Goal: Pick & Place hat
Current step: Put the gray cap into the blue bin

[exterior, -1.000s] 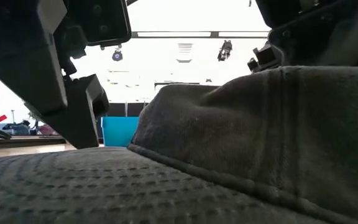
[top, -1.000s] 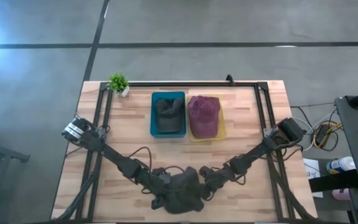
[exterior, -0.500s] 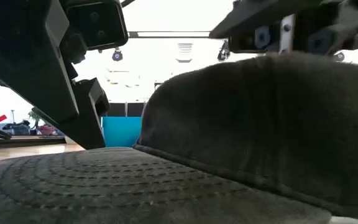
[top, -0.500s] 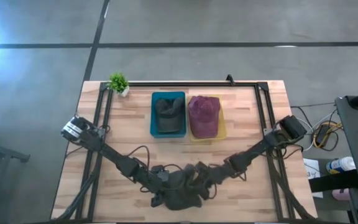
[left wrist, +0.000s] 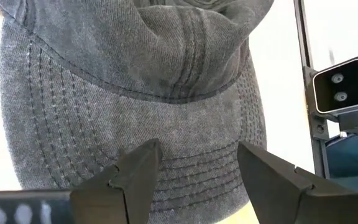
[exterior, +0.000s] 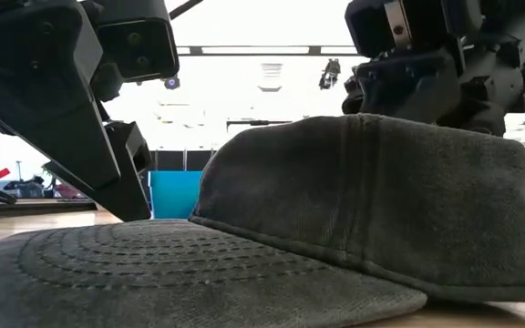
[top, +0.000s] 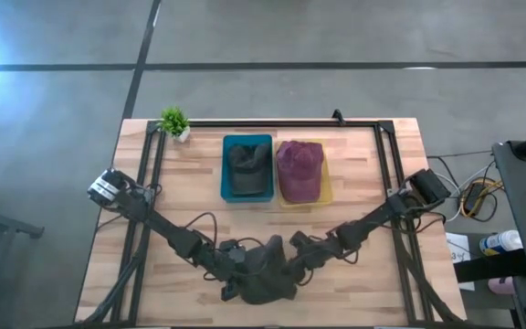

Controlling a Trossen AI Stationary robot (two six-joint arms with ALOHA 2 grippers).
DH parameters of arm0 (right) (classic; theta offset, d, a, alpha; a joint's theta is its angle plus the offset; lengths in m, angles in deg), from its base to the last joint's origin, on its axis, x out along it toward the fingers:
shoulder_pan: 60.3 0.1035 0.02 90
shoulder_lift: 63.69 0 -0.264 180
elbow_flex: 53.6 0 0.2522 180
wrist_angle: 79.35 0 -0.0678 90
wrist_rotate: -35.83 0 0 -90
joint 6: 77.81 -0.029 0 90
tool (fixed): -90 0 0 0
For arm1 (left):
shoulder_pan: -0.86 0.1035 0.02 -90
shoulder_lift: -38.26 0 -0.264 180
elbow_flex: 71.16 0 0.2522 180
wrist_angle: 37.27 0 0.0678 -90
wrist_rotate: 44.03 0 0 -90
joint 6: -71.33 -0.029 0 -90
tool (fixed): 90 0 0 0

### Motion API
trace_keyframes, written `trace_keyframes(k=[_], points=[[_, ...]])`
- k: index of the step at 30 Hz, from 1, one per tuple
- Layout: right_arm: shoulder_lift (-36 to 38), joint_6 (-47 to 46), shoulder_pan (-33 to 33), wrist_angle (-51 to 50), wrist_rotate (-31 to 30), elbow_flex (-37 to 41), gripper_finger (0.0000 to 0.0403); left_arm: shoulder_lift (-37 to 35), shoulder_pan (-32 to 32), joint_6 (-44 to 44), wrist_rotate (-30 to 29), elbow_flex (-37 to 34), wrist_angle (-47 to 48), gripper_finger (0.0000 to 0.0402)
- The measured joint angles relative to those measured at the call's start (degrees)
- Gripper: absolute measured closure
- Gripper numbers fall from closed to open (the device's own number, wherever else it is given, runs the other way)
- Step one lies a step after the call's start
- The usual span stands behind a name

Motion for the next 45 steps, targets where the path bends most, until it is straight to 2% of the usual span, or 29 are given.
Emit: trace_keyframes(k=[6, 12, 16, 22, 28, 35, 39, 45], points=[[-1.1, -7.3, -1.2, 1.5, 0.5, 0.5, 0.0161, 0.0, 0.0, 0.0, -2.8, 0.0, -0.2, 0.0179], [-2.5, -5.5, -1.1, 3.5, 0.5, -0.4, 0.0161, 0.1, 0.2, 0.0, -6.5, -0.1, -3.2, 0.0179], [-2.2, -3.8, -1.4, 3.3, 0.1, -0.7, 0.0169, 0.1, 0.3, -0.2, -6.9, -0.1, -3.7, 0.0179], [-2.2, -3.1, -1.6, -0.6, -0.3, -1.0, 0.0226, 0.1, 0.3, -0.9, -6.5, 0.0, -2.7, 0.0179], [-4.1, -3.4, -2.0, 0.4, -1.4, -0.9, 0.0305, 0.1, 0.3, -0.3, -6.5, 0.0, -2.6, 0.0179], [-4.6, -0.8, -2.5, 0.6, -1.9, -1.1, 0.0368, 0.1, 0.3, -0.2, -6.6, 0.5, -2.5, 0.0179], [-3.2, 2.0, -2.5, -0.2, -2.5, -0.9, 0.0380, -0.6, 0.1, -1.7, -7.5, 1.7, -2.2, 0.0179], [1.1, 12.3, -3.6, -1.8, -5.3, -0.4, 0.0380, -3.7, -0.2, -3.9, -12.8, 2.7, -1.7, 0.0179]])
